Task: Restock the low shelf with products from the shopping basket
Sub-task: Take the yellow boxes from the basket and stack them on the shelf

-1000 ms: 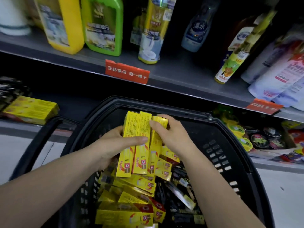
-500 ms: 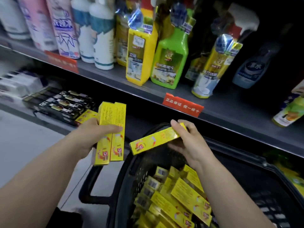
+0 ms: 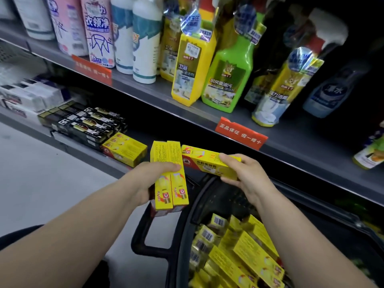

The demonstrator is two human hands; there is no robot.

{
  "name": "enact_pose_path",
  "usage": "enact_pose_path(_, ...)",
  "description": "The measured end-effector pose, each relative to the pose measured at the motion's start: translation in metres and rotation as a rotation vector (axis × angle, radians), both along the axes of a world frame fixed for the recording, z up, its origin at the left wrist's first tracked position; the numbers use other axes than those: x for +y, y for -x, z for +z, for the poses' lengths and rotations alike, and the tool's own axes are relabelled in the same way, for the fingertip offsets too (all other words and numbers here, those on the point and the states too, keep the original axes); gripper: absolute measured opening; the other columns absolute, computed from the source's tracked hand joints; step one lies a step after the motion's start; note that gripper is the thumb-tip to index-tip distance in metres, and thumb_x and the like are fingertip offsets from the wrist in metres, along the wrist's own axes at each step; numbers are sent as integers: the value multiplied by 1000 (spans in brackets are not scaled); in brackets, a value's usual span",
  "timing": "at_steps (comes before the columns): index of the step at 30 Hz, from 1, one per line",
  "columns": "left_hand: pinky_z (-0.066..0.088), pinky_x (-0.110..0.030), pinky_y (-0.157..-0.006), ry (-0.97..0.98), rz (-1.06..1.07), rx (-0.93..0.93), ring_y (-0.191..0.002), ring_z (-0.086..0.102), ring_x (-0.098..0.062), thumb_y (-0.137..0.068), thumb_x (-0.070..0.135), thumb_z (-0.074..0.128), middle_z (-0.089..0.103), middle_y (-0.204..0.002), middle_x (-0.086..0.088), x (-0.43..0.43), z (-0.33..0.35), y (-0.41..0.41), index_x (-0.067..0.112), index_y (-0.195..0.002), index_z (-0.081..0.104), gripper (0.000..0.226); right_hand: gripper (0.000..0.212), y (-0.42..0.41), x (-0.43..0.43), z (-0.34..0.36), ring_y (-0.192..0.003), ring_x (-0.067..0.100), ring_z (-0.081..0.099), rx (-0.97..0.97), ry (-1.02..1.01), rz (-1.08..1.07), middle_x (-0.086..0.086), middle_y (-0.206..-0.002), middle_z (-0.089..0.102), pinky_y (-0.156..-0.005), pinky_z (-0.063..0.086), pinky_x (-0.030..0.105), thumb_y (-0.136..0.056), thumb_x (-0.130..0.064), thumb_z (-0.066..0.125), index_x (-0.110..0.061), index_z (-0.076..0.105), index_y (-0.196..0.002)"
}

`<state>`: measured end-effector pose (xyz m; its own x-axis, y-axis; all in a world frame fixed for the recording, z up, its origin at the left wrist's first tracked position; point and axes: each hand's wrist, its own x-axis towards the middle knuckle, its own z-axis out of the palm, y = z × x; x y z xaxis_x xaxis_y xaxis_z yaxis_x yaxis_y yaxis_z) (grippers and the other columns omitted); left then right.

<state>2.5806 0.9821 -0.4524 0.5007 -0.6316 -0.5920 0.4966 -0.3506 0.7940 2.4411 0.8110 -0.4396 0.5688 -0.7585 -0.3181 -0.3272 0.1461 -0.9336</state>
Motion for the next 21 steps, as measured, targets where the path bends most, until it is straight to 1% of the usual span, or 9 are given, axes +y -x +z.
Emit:
enact_pose_path(4,53,-32,-54,52,23,84,-65,70,-25,-81,17,69,73,-82,-13,-17,-5,19,9,-100,64,21,33,14,-14,-1,-83,14,68,11,-11,54,7,-98,66,-64,56,25,-64,-18,83,-13,58,-85)
enact_pose_path(7,54,-31,-49,104,54,157,-62,70,-24,-83,14,67,73,-78,-12,-30,-7,23,11,-94,65,12,39,14,-21,-3,-72,20,66,76,5,145,8,-90,64,-63,55,29,-59,-12,85,-15,55,-83)
enact_pose_path(10,55,-32,-45,152,87,192,-54,69,-21,-84,10,64,72,-66,-8,-47,-2,4,11,-87,63,3,28,-4,-22,-2,-62,16,54,188,178,153,2,-72,59,-58,41,28,-70,-25,78,-20,51,-71)
enact_pose_path(12,55,-33,-45,156,117,172,-53,68,-21,-86,11,63,71,-64,-8,-55,-2,-20,10,-86,62,1,31,-25,-20,-5,-58,10,48,246,275,178,0,-68,53,-56,35,25,-80,-35,68,-20,45,-67)
enact_pose_path(14,57,-40,-63,118,123,132,-61,68,-26,-86,14,63,71,-72,-12,-54,-9,-49,8,-95,60,11,32,-50,-18,-12,-53,4,47,288,347,228,-3,-65,50,-48,35,16,-85,-38,62,-19,42,-71)
enact_pose_path(16,51,-50,-87,47,154,107,-72,69,-30,-85,16,66,70,-82,-15,-44,-25,-78,7,-105,58,23,28,-78,-16,-23,-60,7,47,354,393,297,-2,-72,53,-49,35,19,-88,-38,58,-18,43,-78)
enact_pose_path(17,49,-52,-90,23,186,98,-81,68,-32,-84,15,66,70,-90,-17,-38,-36,-93,5,-111,57,30,25,-92,-15,-30,-65,10,49,387,407,336,0,-79,56,-53,35,22,-90,-38,56,-17,45,-83)
enact_pose_path(19,50,-50,-84,5,262,105,-86,65,-33,-85,13,65,66,-97,-17,-22,-59,-118,3,-118,54,35,25,-121,-14,-46,-78,17,54,442,437,404,6,-94,60,-61,38,27,-94,-38,51,-13,48,-98)
enact_pose_path(21,51,-46,-73,22,367,154,-76,62,-29,-87,13,63,64,-89,-15,-7,-81,-137,5,-113,53,29,33,-152,-13,-62,-95,25,57,523,492,467,12,-108,60,-75,41,31,-96,-36,45,-8,47,-113)
